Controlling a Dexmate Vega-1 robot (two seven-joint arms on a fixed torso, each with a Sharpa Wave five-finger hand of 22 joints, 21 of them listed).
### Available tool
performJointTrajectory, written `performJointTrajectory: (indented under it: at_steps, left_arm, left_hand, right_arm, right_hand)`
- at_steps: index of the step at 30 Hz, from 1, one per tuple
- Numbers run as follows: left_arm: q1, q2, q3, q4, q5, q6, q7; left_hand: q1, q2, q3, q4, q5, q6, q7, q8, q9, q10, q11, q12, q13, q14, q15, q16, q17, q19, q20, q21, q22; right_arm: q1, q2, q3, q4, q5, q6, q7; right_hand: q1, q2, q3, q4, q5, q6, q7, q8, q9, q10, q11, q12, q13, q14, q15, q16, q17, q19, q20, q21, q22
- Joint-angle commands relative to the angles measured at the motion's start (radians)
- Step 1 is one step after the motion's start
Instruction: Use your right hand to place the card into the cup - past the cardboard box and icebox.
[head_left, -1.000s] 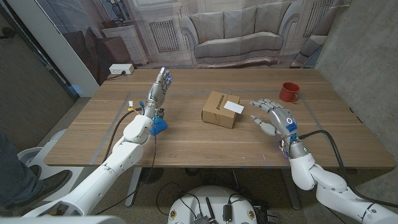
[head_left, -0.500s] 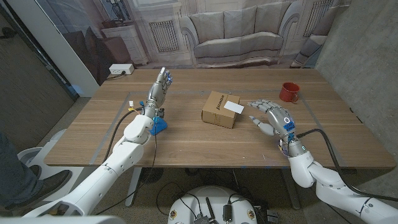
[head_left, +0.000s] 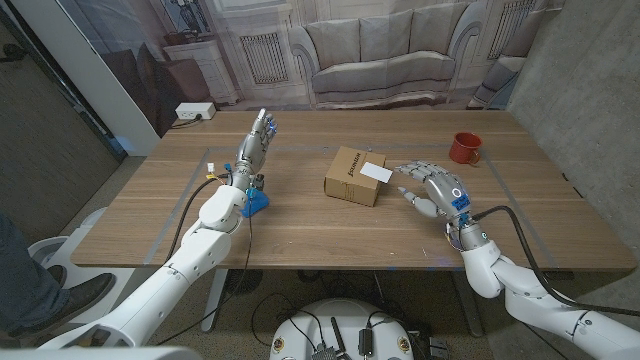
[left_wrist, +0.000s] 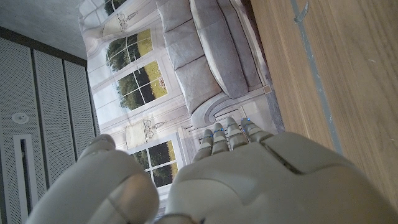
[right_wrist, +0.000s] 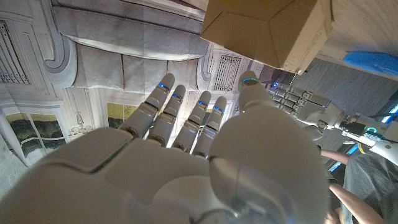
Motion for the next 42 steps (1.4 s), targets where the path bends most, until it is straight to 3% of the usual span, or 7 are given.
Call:
performJointTrajectory:
  at_steps: [1, 27, 42]
  left_arm:
    - [0.008, 0.001, -0.003, -0.008, 0.0, -0.002, 0.005]
    - [0.054, 0.02, -0.017, -0.082, 0.021, 0.014, 0.054]
    - [0.047, 0.016, -0.013, -0.067, 0.011, 0.026, 0.046]
  left_hand:
    - [0.007, -0.002, -0.002, -0.003, 0.002, 0.003, 0.003, -0.001, 0.006, 0.003, 0.003, -0.002, 0.005, -0.006, 0.003, -0.001, 0.002, 0.004, 0.004, -0.002, 0.002]
    - [0.005, -0.001, -0.008, -0.001, 0.001, 0.006, 0.0, -0.001, 0.006, 0.004, 0.002, -0.002, 0.005, -0.005, 0.001, 0.0, 0.003, 0.003, 0.005, -0.003, 0.003]
    - [0.005, 0.001, -0.011, 0.0, 0.001, 0.005, -0.001, -0.002, 0.006, 0.005, 0.002, -0.002, 0.005, -0.005, 0.001, 0.0, 0.003, 0.003, 0.005, -0.004, 0.003]
  right_arm:
    - [0.042, 0.003, -0.038, 0.042, 0.002, 0.001, -0.004]
    - [0.145, 0.016, -0.11, 0.151, -0.007, 0.052, -0.003]
    - [0.173, 0.017, -0.13, 0.163, -0.014, 0.073, -0.01]
  right_hand:
    - [0.008, 0.005, 0.0, -0.005, 0.005, 0.01, -0.002, 0.004, 0.001, 0.006, 0.001, 0.006, 0.001, 0.009, -0.154, 0.002, 0.001, 0.009, -0.105, 0.004, 0.005]
    - [0.011, 0.011, -0.003, -0.001, 0.008, 0.014, -0.003, 0.001, 0.001, -0.001, 0.001, -0.003, 0.0, 0.014, -0.152, -0.001, 0.003, 0.014, -0.108, 0.004, 0.006]
    - [0.013, 0.014, -0.004, -0.001, 0.009, 0.014, -0.003, -0.001, 0.0, -0.002, 0.001, -0.005, 0.0, 0.018, -0.152, -0.001, 0.003, 0.016, -0.108, 0.005, 0.006]
